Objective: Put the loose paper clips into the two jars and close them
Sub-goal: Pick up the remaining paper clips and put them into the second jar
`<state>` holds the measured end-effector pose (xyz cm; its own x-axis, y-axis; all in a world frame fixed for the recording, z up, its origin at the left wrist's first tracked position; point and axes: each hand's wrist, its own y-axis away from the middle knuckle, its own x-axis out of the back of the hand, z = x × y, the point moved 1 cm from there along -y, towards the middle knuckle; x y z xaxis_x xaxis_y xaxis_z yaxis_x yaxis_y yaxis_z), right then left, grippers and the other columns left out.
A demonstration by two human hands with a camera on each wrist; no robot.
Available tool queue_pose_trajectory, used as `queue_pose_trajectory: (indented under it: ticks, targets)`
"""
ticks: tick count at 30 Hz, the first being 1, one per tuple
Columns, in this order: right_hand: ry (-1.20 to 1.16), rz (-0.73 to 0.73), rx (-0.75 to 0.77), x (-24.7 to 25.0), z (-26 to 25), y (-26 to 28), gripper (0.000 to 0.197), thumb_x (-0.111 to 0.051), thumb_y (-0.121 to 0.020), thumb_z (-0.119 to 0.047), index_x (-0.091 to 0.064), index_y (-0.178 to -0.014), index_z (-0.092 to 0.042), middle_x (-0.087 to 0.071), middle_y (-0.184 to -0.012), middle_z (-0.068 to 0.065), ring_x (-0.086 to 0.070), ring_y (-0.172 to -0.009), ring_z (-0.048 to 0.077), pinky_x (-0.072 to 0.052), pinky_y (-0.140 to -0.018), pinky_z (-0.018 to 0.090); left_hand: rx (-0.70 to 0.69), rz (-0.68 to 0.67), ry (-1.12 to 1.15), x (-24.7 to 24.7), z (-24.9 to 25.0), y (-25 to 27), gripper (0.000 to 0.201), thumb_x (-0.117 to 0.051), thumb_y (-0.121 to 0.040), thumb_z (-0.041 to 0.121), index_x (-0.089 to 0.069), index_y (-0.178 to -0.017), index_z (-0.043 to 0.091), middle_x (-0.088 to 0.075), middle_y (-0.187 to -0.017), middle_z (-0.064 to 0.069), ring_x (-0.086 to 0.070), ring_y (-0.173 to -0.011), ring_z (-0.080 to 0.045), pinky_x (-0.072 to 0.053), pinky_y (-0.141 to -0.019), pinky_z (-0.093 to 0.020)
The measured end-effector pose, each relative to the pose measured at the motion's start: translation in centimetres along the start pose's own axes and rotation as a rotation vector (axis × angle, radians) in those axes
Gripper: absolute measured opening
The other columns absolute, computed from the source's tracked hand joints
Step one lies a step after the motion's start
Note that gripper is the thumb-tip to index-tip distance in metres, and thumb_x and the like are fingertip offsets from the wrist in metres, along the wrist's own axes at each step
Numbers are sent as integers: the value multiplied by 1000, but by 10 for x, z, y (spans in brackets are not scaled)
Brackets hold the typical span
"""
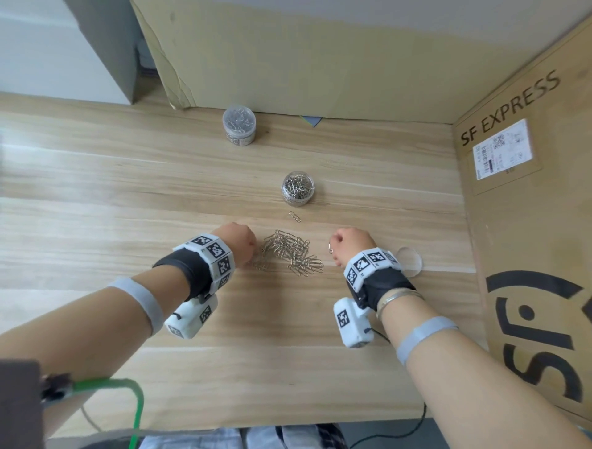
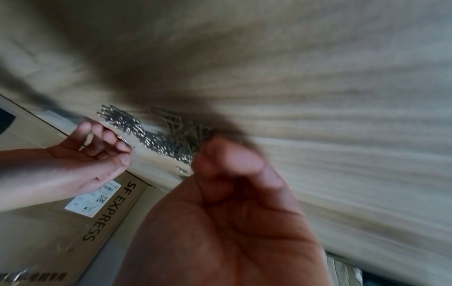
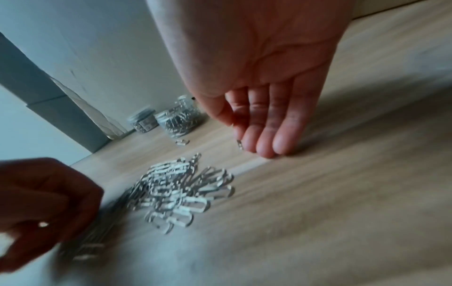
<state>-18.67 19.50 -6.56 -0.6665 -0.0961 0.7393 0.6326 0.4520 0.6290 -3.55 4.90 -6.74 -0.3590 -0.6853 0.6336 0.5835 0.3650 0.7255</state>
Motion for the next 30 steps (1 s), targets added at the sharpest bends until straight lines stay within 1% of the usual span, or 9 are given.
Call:
queue_pose_trajectory:
  ticks: [7, 11, 14, 17, 20, 22, 25, 27, 30]
  targets:
    - [-26, -12, 172, -16, -25, 1, 27, -42, -93, -20, -66, -90, -8, -72, -88, 11, -68, -83, 30, -57, -78, 46, -246, 106, 125, -11, 24, -7, 22, -38, -89, 5, -59, -86, 9, -58, -79, -3, -52, -75, -22, -40, -67, -28]
    - [16, 90, 253, -2, -30, 0, 36, -41, -94, -12, -56, -126, -22, -66, -118, 6, -62, -83, 22, -51, -83, 33, -186, 300, 202, -5, 19, -16, 19, -41, -93, 12, -53, -106, 7, -56, -99, -10, -57, -80, -27, -46, -67, -32]
    - [48, 38, 322, -5, -32, 2, 46, -40, -93, -7, -49, -134, -27, -58, -126, 9, -56, -81, 22, -45, -78, 27, -175, 294, 196, -7, 16, -19, 36, -43, -92, 10, -46, -127, 13, -49, -121, -10, -59, -98, -30, -51, -81, -37]
    - [11, 10, 370, -11, -30, 3, 39, -42, -93, -8, -61, -123, -25, -59, -115, 7, -58, -88, 23, -39, -76, 22, -234, 288, 245, -11, 16, -18, 48, -46, -89, 4, -40, -134, 17, -46, -127, -9, -58, -101, -26, -46, -81, -27]
    - [-17, 20, 342, -7, -24, 5, 30, -52, -90, -12, -62, -117, -19, -55, -118, 6, -56, -95, 16, -38, -81, 18, -267, 149, 156, -11, 15, -13, 86, -73, -73, 19, -24, -144, 21, -37, -134, -8, -55, -106, -25, -46, -92, -30]
    - [-15, -8, 300, -6, -19, 6, 51, -70, -79, -24, -51, -127, -20, -46, -128, 5, -52, -112, 18, -37, -95, 22, -254, 89, 27, -10, 16, -10, 107, -82, -62, 31, -15, -146, 24, -31, -138, -6, -48, -118, -26, -42, -102, -33]
    - [186, -72, 303, -14, -19, 13, 102, -85, -57, -41, -28, -141, -29, -37, -134, 4, -46, -121, 23, -41, -103, 35, -258, 93, -94, -15, 20, -10, 113, -84, -57, 36, -13, -146, 26, -29, -138, -5, -41, -121, -28, -42, -104, -38]
    - [240, -66, 321, -23, -19, 16, 109, -87, -56, -38, -23, -143, -26, -35, -136, 5, -47, -121, 24, -42, -103, 36, -246, 111, -96, -20, 24, -12, 108, -83, -60, 33, -17, -145, 24, -30, -138, -5, -41, -120, -27, -43, -102, -38]
    - [168, -49, 302, -31, -22, 14, 97, -84, -63, -30, -29, -142, -17, -35, -136, 6, -50, -119, 25, -41, -104, 35, -206, 175, 44, -21, 25, -15, 90, -80, -66, 26, -29, -140, 17, -38, -135, -6, -50, -116, -28, -46, -99, -38]
